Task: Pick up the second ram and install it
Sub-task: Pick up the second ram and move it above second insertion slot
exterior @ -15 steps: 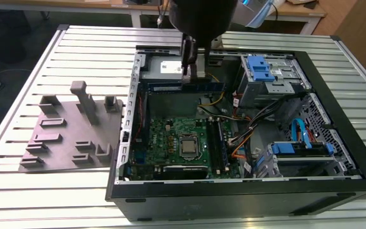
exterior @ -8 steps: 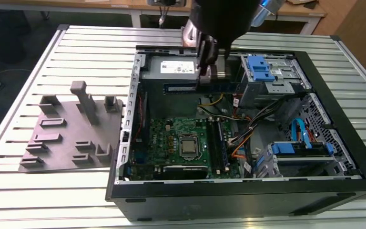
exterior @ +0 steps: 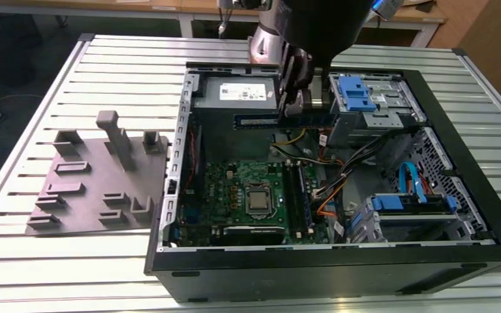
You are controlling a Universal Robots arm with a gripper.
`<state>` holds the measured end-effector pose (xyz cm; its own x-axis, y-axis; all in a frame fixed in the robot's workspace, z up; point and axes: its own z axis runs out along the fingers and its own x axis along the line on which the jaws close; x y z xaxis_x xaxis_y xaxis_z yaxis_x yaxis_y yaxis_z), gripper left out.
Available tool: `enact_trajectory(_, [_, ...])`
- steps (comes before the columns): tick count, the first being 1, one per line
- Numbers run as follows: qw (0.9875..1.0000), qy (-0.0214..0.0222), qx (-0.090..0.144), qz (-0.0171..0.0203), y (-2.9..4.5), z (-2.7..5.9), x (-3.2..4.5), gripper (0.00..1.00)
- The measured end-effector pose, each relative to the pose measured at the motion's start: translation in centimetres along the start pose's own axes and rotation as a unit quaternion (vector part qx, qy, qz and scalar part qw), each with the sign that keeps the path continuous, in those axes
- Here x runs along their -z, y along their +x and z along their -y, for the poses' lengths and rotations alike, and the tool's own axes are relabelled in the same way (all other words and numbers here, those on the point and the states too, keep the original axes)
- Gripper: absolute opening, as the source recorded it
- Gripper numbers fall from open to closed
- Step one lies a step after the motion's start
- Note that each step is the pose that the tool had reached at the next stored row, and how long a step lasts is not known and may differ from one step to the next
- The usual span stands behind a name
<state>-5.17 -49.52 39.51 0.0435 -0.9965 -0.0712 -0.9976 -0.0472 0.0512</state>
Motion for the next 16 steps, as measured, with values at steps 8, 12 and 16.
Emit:
enact_trajectory(8, [1.0,0.0,0.0,0.0001,0.11,0.05,-0.95,0.14])
enact_trajectory(12, [1.0,0.0,0.0,0.0002,0.16,0.09,-1.68,0.14])
enact_trajectory(16, [1.0,0.0,0.0,0.0001,0.22,0.13,-2.41,0.14])
